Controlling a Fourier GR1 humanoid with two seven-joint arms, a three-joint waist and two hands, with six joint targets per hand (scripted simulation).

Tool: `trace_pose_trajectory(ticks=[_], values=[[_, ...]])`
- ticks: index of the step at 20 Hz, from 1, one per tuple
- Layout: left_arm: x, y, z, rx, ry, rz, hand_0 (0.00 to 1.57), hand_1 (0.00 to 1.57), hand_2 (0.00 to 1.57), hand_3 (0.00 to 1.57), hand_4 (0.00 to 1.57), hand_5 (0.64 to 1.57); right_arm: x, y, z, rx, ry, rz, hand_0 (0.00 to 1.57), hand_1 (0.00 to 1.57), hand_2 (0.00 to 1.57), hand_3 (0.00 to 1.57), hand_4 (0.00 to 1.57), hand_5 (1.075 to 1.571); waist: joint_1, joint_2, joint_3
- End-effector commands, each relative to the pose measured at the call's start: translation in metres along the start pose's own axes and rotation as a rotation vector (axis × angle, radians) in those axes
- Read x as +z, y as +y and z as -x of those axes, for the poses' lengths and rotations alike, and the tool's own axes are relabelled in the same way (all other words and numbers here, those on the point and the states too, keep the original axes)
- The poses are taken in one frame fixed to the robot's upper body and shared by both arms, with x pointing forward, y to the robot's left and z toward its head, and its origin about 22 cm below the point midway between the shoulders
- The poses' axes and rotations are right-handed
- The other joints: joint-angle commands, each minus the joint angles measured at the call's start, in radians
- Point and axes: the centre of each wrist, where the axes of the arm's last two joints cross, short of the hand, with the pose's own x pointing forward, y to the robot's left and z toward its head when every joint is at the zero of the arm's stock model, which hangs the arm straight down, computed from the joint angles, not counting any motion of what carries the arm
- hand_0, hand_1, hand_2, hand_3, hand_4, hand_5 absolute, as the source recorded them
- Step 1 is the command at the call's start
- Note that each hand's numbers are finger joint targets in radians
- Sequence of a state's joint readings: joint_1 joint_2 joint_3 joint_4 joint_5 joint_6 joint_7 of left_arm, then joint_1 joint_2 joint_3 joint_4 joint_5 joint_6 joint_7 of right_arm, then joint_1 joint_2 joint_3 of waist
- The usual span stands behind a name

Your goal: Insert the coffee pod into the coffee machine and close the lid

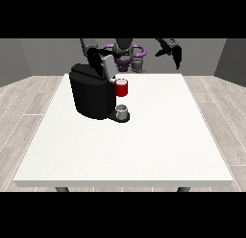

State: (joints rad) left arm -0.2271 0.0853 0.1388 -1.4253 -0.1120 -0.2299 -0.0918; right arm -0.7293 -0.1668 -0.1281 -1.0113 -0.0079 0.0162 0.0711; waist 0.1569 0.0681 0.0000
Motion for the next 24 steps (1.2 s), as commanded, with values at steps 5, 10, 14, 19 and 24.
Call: trace_pose_trajectory(ticks=[5,10,14,19,24], values=[[-0.001,-0.013,0.002,0.002,0.017,-0.003,0.00,0.00,0.00,0.00,0.36,1.571,-0.015,0.027,-0.037,0.102,-0.057,-0.093,0.00,0.00,0.00,0.00,0.04,1.571,0.021,-0.014,-0.0003],[-0.006,-0.001,0.001,-0.012,-0.021,0.024,0.00,0.00,0.00,0.00,0.33,1.571,-0.021,0.036,-0.063,0.106,-0.124,-0.085,0.00,0.00,0.00,0.00,0.00,1.571,0.042,0.032,-0.0005],[-0.001,-0.015,0.007,0.005,-0.030,0.054,0.00,0.00,0.00,0.00,0.36,1.571,-0.020,0.040,-0.065,0.144,-0.121,-0.090,0.00,0.00,0.00,0.00,0.00,1.571,0.087,0.041,-0.0006],[-0.026,-0.009,-0.020,0.005,-0.086,0.083,0.00,0.00,0.00,0.00,0.44,1.571,-0.023,0.048,-0.097,0.238,-0.193,-0.057,0.00,0.00,0.00,0.00,0.20,1.571,0.144,0.076,-0.0009],[-0.034,-0.018,-0.029,0.007,-0.115,0.130,0.00,0.00,0.00,0.00,0.43,1.571,-0.028,0.034,-0.133,0.256,-0.184,0.008,0.00,0.00,0.00,0.00,0.24,1.571,0.223,0.090,-0.0005]])
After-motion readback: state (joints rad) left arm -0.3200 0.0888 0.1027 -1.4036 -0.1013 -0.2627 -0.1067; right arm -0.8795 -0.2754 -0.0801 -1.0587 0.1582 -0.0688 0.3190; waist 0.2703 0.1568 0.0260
